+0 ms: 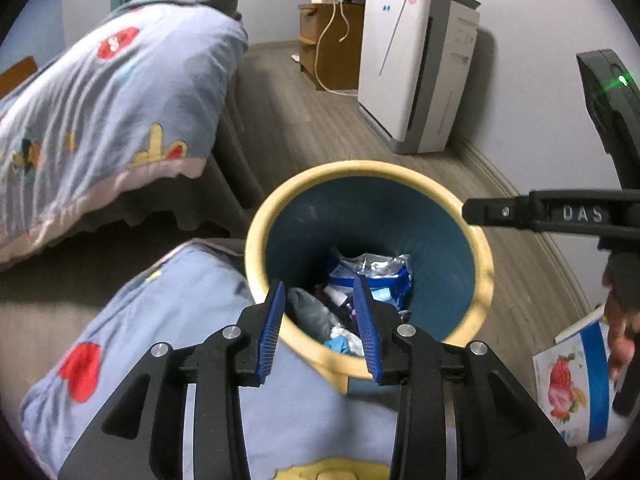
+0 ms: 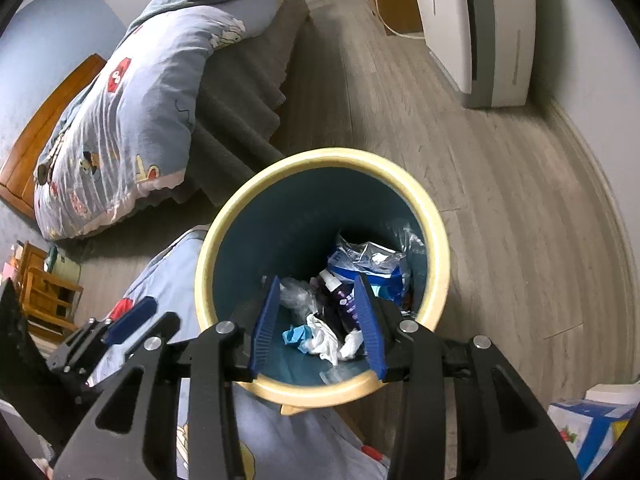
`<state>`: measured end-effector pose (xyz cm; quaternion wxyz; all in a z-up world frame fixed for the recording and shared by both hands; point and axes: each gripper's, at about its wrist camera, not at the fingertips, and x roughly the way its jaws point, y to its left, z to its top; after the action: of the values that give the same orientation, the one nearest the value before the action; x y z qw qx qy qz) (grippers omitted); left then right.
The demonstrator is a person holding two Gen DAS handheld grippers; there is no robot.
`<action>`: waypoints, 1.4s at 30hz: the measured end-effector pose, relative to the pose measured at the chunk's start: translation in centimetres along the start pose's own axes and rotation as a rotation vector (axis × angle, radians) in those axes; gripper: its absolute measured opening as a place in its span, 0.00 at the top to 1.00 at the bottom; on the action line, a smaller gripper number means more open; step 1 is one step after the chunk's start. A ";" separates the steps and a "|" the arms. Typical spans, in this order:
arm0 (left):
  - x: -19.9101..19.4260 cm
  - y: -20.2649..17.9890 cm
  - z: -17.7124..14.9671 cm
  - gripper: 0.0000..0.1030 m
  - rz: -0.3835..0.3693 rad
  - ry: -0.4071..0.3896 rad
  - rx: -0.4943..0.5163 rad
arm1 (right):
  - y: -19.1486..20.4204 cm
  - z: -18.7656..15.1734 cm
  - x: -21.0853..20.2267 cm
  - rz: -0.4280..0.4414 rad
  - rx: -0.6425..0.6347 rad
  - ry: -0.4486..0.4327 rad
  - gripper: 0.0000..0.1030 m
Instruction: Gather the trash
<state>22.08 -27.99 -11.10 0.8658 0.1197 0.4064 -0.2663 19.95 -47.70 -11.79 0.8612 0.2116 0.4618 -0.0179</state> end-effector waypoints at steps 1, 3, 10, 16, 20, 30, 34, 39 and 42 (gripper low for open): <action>-0.8 0.0 -0.1 0.64 -0.001 -0.006 0.001 | 0.2 0.0 -0.9 -0.005 -0.020 -0.015 0.63; -2.7 0.0 -0.4 0.64 -0.002 -0.016 0.001 | 0.7 0.0 -2.1 -0.016 -0.061 -0.034 0.63; -8.6 0.1 -2.1 0.34 0.033 -0.042 0.011 | 1.3 -0.9 -6.3 -0.060 -0.204 -0.089 0.38; -12.0 0.5 -3.8 0.06 0.041 -0.071 -0.097 | 0.8 -1.5 -8.4 -0.072 -0.251 -0.118 0.06; -11.7 -0.5 -4.1 0.05 0.063 -0.057 -0.074 | 0.8 -1.8 -8.7 -0.086 -0.277 -0.134 0.06; -8.6 -0.7 -4.3 0.05 0.106 -0.036 -0.057 | 2.0 -2.6 -7.2 -0.135 -0.383 -0.117 0.06; -8.5 -1.2 -4.3 0.05 0.108 -0.045 -0.034 | 2.0 -2.7 -7.1 -0.127 -0.378 -0.122 0.06; -8.7 -1.7 -4.1 0.05 0.119 -0.064 -0.014 | 2.1 -2.7 -7.0 -0.124 -0.376 -0.119 0.06; -9.0 -1.8 -4.1 0.05 0.114 -0.084 -0.007 | 2.2 -2.7 -7.0 -0.125 -0.380 -0.118 0.06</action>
<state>13.69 -24.48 -6.78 0.8963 0.1281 0.3631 -0.2199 14.37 -45.87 -6.73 0.9084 0.0147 0.4178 0.0037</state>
